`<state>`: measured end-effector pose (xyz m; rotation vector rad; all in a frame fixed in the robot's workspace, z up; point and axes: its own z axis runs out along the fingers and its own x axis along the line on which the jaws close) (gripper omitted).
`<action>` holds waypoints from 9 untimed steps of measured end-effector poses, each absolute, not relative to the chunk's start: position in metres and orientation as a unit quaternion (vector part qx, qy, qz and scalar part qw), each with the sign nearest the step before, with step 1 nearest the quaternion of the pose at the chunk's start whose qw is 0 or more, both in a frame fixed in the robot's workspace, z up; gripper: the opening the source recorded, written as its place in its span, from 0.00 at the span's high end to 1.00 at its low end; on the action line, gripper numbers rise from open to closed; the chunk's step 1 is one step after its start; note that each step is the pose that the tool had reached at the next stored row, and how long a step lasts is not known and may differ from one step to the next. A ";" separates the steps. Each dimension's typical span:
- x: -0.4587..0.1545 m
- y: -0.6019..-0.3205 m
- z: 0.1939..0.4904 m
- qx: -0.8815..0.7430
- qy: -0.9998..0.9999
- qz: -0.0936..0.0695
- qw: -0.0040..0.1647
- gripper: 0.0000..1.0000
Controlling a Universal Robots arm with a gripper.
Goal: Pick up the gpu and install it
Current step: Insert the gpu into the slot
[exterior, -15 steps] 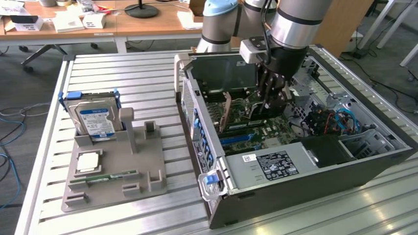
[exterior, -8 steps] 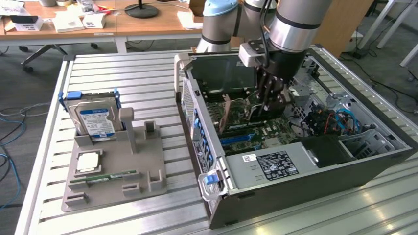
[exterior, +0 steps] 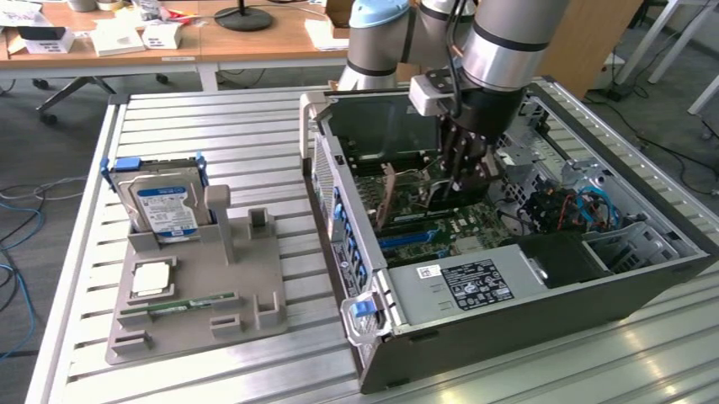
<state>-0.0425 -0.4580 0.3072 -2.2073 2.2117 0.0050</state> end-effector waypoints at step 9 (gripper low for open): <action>-0.046 -0.458 0.303 -0.706 0.708 0.002 0.008 0.74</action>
